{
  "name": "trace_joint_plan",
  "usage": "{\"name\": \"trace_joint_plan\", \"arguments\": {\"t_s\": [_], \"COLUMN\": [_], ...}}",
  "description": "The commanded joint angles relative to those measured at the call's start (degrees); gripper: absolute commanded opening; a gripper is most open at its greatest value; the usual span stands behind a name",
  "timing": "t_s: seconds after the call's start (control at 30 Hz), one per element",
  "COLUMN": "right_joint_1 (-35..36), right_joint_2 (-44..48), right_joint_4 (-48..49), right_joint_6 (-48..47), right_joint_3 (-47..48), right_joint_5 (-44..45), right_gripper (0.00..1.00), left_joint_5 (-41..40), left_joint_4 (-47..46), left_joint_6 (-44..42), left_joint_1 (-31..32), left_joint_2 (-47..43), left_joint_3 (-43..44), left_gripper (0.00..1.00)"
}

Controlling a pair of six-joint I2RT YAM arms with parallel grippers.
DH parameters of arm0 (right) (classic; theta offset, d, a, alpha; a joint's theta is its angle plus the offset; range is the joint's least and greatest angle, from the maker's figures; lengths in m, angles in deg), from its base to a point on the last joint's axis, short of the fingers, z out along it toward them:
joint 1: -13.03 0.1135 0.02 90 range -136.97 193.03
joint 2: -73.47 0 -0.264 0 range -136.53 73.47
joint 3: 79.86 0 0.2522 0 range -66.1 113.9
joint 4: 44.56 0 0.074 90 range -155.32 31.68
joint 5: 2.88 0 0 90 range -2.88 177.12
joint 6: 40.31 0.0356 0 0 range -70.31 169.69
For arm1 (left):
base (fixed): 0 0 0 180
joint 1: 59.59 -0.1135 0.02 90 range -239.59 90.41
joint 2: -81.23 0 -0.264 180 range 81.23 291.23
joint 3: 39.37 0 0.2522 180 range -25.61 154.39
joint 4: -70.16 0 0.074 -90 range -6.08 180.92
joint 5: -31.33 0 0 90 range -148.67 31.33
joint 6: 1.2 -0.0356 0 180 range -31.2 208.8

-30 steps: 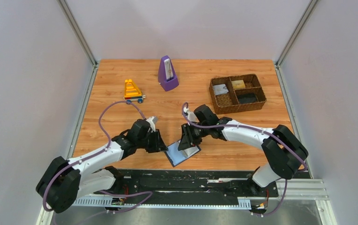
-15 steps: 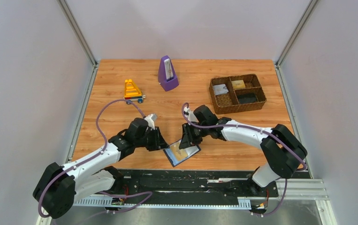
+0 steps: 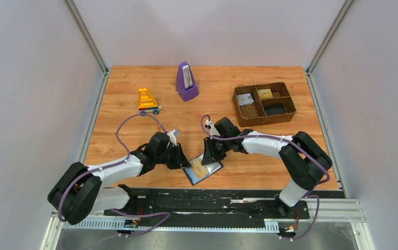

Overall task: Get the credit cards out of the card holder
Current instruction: Remove the credit card from the card holder.

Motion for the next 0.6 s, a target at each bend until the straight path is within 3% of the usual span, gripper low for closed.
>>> {"name": "trace_joint_plan", "arguments": {"t_s": [0.0, 0.47, 0.57], "right_joint_1": [-0.2, -0.2, -0.5], "right_joint_2": [-1.2, -3.8, -3.7], "right_joint_4": [2.8, 6.0, 6.1], "right_joint_6": [-1.2, -0.7, -0.7], "right_joint_3": [0.3, -1.9, -1.9], "right_joint_5": [-0.1, -2.8, -3.0], "right_gripper": [0.28, 0.27, 0.18], "left_joint_5": [-0.3, -1.8, -2.0], "left_joint_4": [-3.6, -4.6, -4.3], "left_joint_6": [-0.3, -0.5, -0.5], "left_joint_1": [0.2, 0.2, 0.2], "left_joint_2": [2.9, 6.1, 6.2], "left_joint_3": [-1.2, -2.6, -2.9], "left_gripper": [0.19, 0.19, 0.19]}}
